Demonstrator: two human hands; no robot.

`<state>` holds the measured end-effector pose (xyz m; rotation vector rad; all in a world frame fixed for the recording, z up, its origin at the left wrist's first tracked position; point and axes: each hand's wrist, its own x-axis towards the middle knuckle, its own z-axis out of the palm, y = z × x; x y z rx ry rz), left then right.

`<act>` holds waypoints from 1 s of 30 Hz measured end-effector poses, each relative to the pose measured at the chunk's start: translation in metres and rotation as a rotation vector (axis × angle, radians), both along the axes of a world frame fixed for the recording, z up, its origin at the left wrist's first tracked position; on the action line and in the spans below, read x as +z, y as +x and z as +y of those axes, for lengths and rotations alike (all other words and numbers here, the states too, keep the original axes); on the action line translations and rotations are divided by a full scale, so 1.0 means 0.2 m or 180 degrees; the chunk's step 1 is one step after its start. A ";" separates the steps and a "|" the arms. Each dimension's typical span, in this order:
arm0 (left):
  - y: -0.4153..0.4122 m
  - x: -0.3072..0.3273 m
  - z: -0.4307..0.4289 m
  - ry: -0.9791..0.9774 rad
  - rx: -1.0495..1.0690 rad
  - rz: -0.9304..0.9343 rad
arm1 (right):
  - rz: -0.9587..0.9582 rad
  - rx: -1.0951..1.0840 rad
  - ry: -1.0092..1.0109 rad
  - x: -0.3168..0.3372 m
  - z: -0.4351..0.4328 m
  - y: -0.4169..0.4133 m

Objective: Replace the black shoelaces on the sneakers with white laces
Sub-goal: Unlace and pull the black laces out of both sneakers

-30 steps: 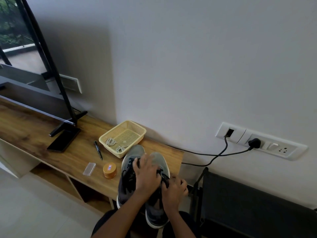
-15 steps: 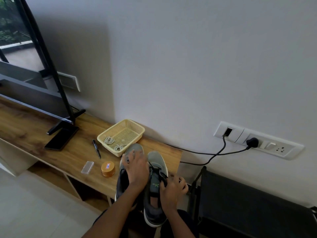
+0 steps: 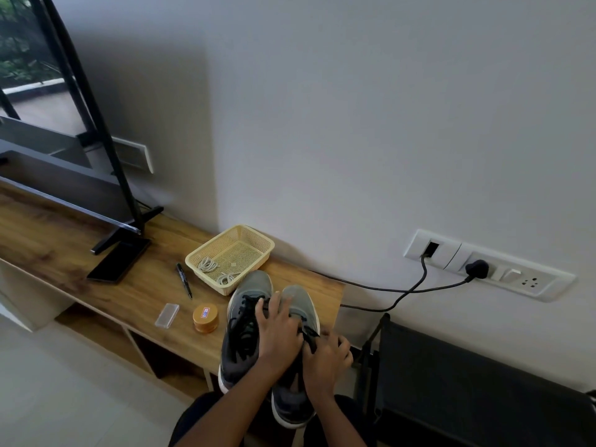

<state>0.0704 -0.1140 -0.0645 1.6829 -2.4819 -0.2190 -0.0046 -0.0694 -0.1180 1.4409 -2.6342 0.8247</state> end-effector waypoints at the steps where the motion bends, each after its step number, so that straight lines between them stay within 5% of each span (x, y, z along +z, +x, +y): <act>1: -0.01 -0.01 0.00 0.0055 -0.0023 -0.0111 | 0.0018 0.0003 -0.0019 0.01 0.00 0.00; 9: 0.00 -0.03 -0.03 0.0083 0.0253 -0.0019 | 0.0304 0.0020 0.0043 0.00 0.00 -0.02; 24: 0.12 -0.02 -0.10 0.0004 0.3147 0.2306 | 0.0273 0.0234 -0.0103 0.01 0.02 -0.04; 27: 0.11 -0.04 -0.04 -0.0255 0.2529 0.2170 | 0.0138 0.0217 -0.0084 0.01 0.02 -0.03; 30: 0.07 -0.07 0.01 -0.0522 0.1212 0.1278 | 0.0043 0.0222 -0.0176 0.02 0.02 -0.02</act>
